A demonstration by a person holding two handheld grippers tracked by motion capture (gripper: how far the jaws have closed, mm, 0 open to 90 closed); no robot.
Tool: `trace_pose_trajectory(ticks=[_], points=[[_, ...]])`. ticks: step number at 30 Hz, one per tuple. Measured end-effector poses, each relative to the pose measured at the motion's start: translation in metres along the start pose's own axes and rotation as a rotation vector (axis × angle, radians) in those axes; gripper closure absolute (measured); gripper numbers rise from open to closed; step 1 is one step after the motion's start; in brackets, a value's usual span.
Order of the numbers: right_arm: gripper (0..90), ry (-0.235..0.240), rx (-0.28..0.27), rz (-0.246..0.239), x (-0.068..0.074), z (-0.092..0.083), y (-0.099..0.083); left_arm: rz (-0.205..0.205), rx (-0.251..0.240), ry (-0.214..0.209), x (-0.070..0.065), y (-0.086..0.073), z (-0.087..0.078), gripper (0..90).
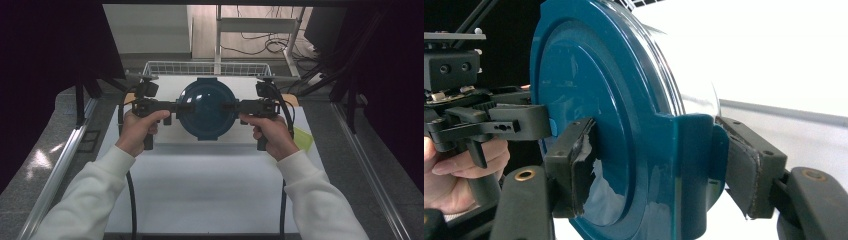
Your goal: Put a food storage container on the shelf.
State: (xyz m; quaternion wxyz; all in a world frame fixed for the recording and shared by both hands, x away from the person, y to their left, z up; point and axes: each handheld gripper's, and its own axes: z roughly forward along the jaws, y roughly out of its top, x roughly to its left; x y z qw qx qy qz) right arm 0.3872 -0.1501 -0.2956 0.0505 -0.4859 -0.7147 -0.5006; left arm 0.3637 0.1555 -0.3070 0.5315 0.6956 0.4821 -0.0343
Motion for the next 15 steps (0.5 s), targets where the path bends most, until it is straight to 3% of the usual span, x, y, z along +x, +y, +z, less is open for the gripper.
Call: trace_pose_trajectory(ticks=[15], points=[[34.9,0.004,-0.032,-0.014,-0.002,-0.005,0.041,0.017,-0.013,-0.004,-0.001,0.042,0.005,38.3]])
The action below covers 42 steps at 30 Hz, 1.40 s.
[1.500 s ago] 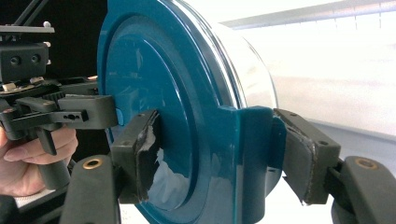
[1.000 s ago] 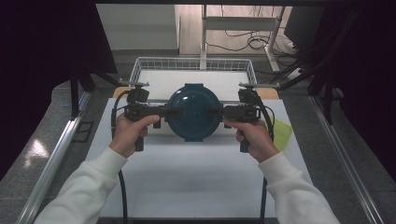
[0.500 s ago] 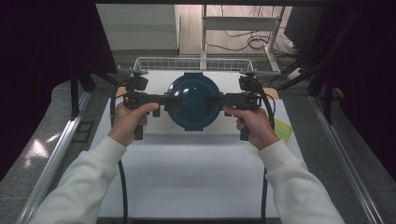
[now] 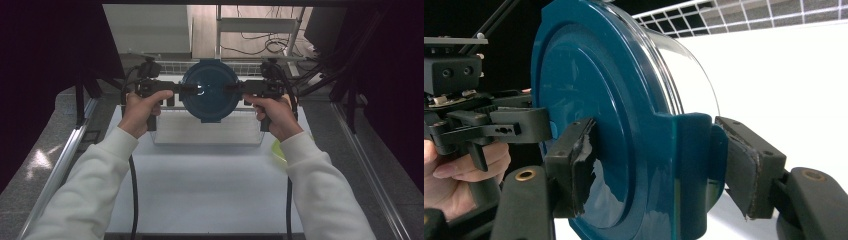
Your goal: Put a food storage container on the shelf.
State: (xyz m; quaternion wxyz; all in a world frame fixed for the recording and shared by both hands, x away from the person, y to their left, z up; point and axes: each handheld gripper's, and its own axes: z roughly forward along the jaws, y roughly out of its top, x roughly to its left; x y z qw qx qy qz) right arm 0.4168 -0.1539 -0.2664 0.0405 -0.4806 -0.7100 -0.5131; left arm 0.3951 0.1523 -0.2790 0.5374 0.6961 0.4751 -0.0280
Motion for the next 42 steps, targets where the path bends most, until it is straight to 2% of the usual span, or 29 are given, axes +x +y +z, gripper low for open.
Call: trace_pose_trajectory(ticks=[9,15,20,34,39,42], points=[[35.5,0.001,-0.002,-0.011,-0.006,0.005,0.023,-0.018,-0.013,-0.005,0.009,0.019,0.005,38.3],[35.5,0.004,-0.001,0.001,-0.01,0.012,0.035,-0.028,-0.016,-0.004,0.015,0.029,0.009,38.3],[35.5,0.005,-0.002,0.02,-0.017,0.019,0.04,-0.029,0.007,0.0,0.025,0.036,0.014,38.3],[35.4,-0.009,0.056,0.089,-0.045,0.048,0.04,-0.086,0.049,-0.007,0.062,0.032,0.037,38.1],[35.5,-0.006,0.055,0.12,-0.05,0.055,0.041,-0.115,0.032,-0.015,0.069,0.033,0.039,38.1],[35.4,-0.008,0.055,0.151,-0.054,0.058,0.043,-0.147,0.022,-0.016,0.072,0.034,0.042,38.0]])
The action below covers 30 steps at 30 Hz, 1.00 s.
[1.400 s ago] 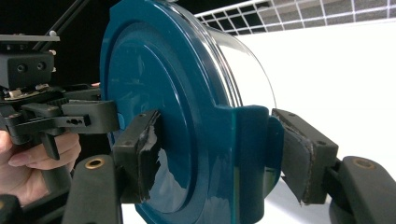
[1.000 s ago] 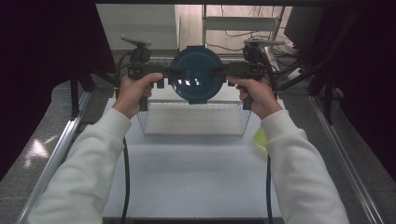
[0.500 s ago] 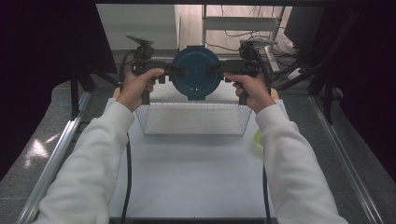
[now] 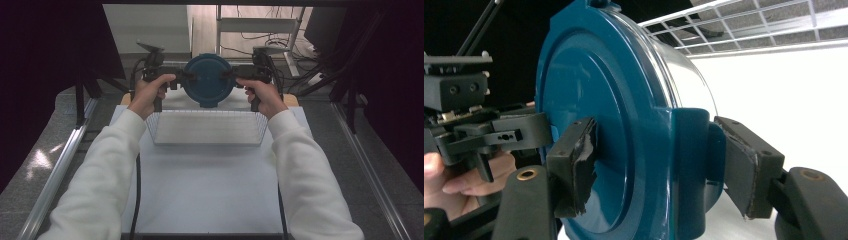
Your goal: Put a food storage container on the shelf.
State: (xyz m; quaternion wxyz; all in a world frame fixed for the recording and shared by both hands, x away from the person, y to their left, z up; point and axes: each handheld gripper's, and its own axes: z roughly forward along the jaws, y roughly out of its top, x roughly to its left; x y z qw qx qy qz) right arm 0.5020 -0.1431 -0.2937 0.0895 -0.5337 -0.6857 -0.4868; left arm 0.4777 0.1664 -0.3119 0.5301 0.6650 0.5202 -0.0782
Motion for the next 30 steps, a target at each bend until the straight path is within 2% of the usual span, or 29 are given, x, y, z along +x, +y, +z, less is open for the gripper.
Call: trace_pose_trajectory(ticks=[13,20,30], points=[[33.6,-0.001,-0.006,0.115,-0.016,0.012,0.007,-0.1,-0.019,-0.016,0.016,0.01,0.013,37.7],[32.2,-0.004,-0.002,0.167,-0.023,0.019,0.008,-0.142,-0.001,-0.03,0.026,0.01,0.021,33.7],[31.5,-0.014,-0.018,0.166,-0.022,0.02,0.007,-0.132,-0.022,-0.029,0.028,0.01,0.023,33.0]])
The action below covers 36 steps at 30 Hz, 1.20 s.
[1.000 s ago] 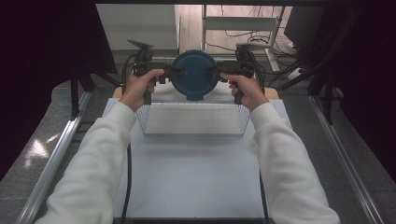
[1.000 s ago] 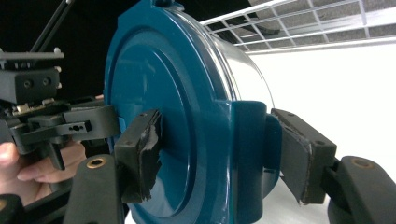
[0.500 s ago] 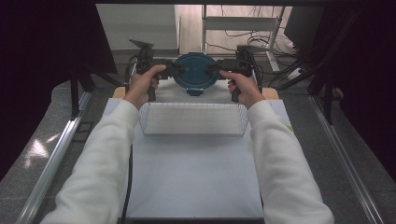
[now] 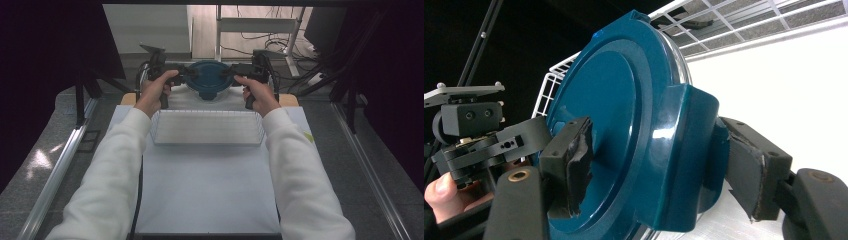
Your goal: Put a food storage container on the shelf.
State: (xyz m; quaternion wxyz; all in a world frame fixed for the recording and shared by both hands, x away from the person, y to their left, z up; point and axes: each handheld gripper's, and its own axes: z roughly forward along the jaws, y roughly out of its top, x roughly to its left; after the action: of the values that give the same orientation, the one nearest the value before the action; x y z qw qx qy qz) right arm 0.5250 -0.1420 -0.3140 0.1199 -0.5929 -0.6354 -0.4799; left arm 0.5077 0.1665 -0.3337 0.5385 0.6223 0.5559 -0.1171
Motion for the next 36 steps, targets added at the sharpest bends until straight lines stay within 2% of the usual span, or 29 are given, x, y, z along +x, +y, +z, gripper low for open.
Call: trace_pose_trajectory(ticks=[3,5,6,9,12,13,15,16,17,18,23,24,26,32,36], points=[[28.1,-0.015,-0.02,-0.029,0.002,0.001,-0.003,0.042,-0.009,0.016,-0.003,-0.002,0.002,29.9],[22.8,-0.039,-0.046,-0.066,0.006,0.002,-0.006,0.082,-0.025,0.049,-0.007,-0.003,0.0,25.0],[18.9,-0.062,-0.061,-0.102,0.009,0.001,-0.008,0.104,-0.037,0.065,-0.008,-0.004,-0.002,23.1],[12.3,-0.098,-0.104,-0.162,0.017,-0.006,-0.012,0.145,-0.077,0.089,-0.014,-0.006,-0.011,18.4],[11.4,-0.093,-0.129,-0.207,0.023,-0.016,-0.015,0.195,-0.102,0.092,-0.021,-0.009,-0.021,16.8],[11.4,-0.09,-0.132,-0.224,0.024,-0.019,-0.016,0.223,-0.099,0.108,-0.025,-0.011,-0.025,16.8],[11.7,-0.096,-0.139,-0.288,0.028,-0.028,-0.022,0.29,-0.093,0.141,-0.033,-0.018,-0.033,16.8],[11.8,-0.107,-0.136,-0.321,0.03,-0.032,-0.025,0.307,-0.094,0.147,-0.036,-0.021,-0.037,16.8],[12.0,-0.116,-0.135,-0.347,0.031,-0.035,-0.028,0.323,-0.105,0.143,-0.041,-0.028,-0.043,17.1],[12.2,-0.129,-0.132,-0.395,0.033,-0.042,-0.034,0.334,-0.1,0.145,-0.043,-0.032,-0.046,17.4],[15.0,-0.133,-0.135,-0.487,0.032,-0.062,-0.054,0.426,-0.098,0.174,-0.052,-0.066,-0.061,18.0],[16.1,-0.141,-0.142,-0.511,0.031,-0.069,-0.06,0.431,-0.098,0.176,-0.052,-0.072,-0.063,18.1],[17.3,-0.148,-0.149,-0.541,0.029,-0.077,-0.069,0.461,-0.09,0.185,-0.053,-0.089,-0.069,19.0],[19.4,-0.16,-0.14,-0.595,0.015,-0.102,-0.113,0.507,-0.056,0.215,-0.052,-0.141,-0.08,19.8],[19.5,-0.154,-0.132,-0.624,0.002,-0.115,-0.142,0.508,-0.039,0.203,-0.048,-0.172,-0.086,19.8]])
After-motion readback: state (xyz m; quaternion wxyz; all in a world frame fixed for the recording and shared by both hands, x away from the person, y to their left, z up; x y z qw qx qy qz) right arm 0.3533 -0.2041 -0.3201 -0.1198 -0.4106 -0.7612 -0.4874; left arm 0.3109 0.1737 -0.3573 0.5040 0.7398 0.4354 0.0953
